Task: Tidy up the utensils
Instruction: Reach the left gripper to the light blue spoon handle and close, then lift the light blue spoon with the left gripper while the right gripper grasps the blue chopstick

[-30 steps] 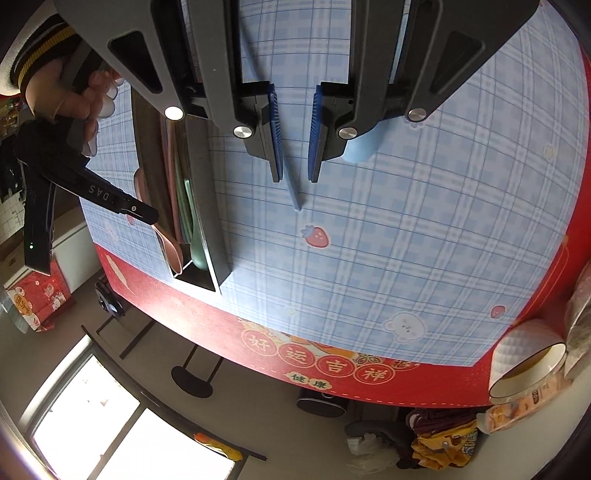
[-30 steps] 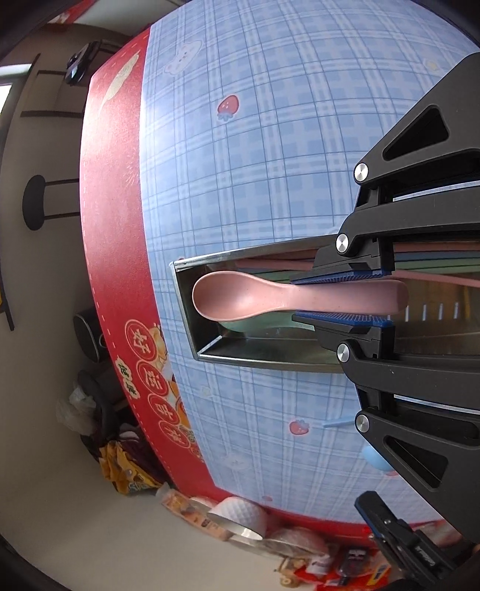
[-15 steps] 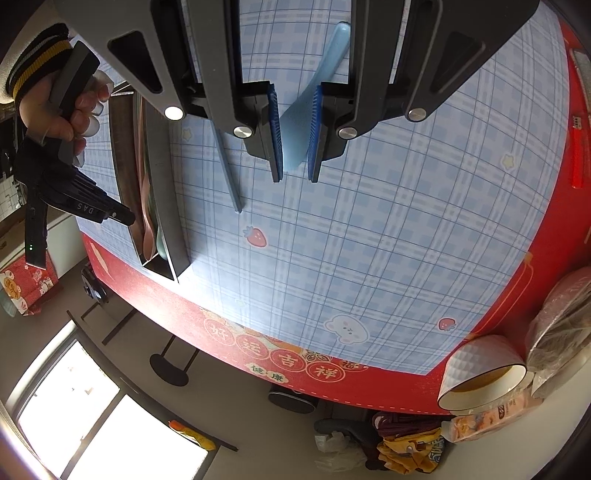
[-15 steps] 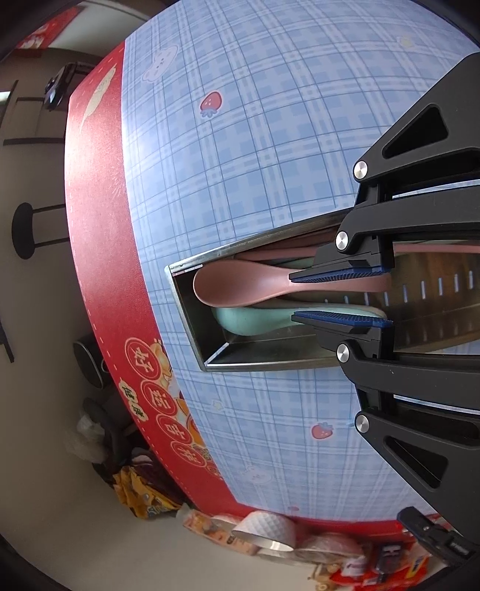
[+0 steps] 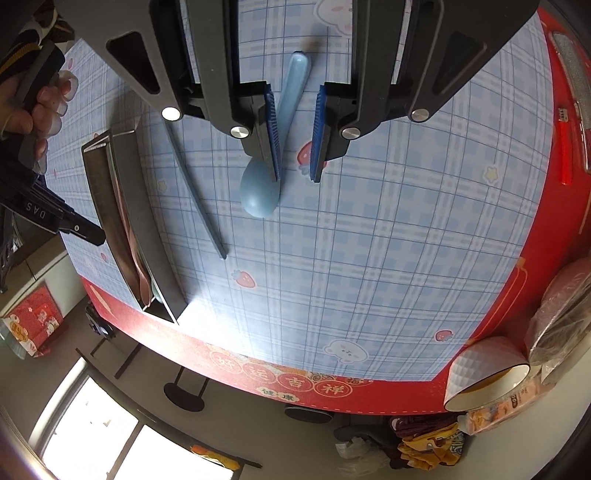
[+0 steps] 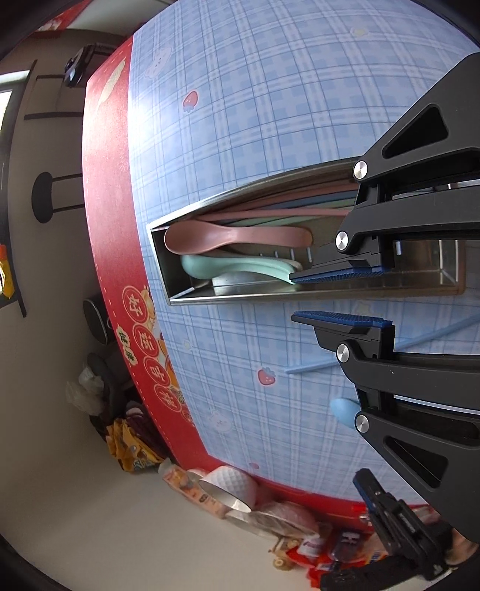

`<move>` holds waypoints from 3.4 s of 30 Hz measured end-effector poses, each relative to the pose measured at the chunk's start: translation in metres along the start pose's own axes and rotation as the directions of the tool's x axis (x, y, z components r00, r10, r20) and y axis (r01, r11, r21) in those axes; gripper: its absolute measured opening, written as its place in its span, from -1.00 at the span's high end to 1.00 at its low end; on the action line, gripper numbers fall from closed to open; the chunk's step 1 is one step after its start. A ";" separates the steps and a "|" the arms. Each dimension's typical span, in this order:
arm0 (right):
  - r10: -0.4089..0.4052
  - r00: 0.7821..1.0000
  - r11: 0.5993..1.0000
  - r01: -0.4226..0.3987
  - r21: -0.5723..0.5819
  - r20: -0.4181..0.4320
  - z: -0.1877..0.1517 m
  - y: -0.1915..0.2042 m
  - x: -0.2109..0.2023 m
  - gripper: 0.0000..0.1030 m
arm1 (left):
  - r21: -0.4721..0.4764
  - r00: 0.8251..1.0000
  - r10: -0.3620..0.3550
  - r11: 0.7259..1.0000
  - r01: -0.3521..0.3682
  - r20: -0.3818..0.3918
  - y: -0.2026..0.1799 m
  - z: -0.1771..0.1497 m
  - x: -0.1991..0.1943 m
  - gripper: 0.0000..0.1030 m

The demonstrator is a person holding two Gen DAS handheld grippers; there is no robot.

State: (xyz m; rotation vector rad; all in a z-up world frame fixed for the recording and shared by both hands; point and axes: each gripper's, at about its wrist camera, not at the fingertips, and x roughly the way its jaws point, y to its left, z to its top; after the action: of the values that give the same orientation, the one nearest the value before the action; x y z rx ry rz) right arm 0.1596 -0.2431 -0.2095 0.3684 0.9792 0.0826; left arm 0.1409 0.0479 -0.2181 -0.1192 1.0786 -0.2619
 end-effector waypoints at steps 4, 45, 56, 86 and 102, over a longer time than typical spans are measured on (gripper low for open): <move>0.019 1.000 1.000 -0.019 -0.013 -0.008 -0.006 0.006 -0.002 0.68 | 0.086 0.999 -0.023 0.996 0.027 -0.043 -0.012 -0.012 0.011 0.49; 0.064 0.997 0.996 -0.066 -0.063 -0.033 -0.024 0.019 -0.006 0.68 | 0.227 0.988 0.138 0.967 -0.120 -0.066 -0.040 -0.025 0.053 0.57; 0.081 0.995 0.991 -0.086 -0.104 -0.052 -0.029 0.033 -0.003 0.68 | 0.156 0.995 0.073 0.986 -0.063 -0.062 -0.025 -0.033 0.039 0.72; -0.121 0.970 0.944 0.046 -0.327 -0.211 -0.063 0.082 0.073 0.68 | 0.003 0.999 0.031 0.999 -0.032 0.036 0.031 -0.035 -0.019 0.71; -0.117 0.963 0.945 0.032 -0.327 -0.242 -0.067 0.078 0.072 0.88 | -0.018 1.000 0.001 1.000 0.000 0.026 0.028 -0.037 -0.016 0.71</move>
State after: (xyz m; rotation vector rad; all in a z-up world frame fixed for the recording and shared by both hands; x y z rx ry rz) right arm 0.1521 -0.1356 -0.2744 0.0186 1.2153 0.2221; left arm 0.1056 0.0805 -0.2280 -0.1379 1.0552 -0.2497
